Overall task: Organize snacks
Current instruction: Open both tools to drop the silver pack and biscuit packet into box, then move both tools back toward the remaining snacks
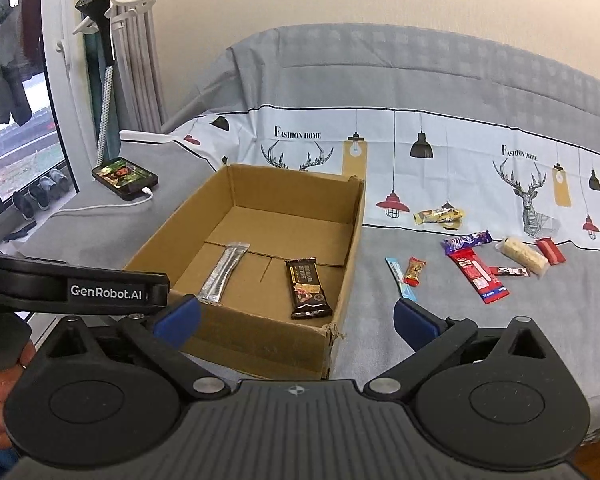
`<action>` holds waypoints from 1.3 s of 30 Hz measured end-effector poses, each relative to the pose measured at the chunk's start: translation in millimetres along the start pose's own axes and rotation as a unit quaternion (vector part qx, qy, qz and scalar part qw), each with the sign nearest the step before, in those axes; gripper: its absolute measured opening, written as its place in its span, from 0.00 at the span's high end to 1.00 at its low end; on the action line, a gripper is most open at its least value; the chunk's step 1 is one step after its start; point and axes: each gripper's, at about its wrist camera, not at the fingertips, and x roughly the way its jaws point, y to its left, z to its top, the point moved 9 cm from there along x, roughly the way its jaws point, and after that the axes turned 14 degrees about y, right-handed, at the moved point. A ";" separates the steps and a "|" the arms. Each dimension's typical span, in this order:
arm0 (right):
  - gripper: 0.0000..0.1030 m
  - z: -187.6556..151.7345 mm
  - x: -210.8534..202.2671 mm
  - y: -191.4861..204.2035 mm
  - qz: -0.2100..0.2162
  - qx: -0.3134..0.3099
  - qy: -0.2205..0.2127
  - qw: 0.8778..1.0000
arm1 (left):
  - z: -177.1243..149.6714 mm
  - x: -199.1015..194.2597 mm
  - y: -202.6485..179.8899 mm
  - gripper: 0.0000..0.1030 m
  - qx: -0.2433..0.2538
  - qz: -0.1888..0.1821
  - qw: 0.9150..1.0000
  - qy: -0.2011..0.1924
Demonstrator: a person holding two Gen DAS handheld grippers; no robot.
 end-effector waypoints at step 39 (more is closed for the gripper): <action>0.01 -12.1 20.3 -35.0 0.034 0.070 0.031 0.996 | -5.9 25.2 -22.2 0.00 0.043 0.026 0.997 0.057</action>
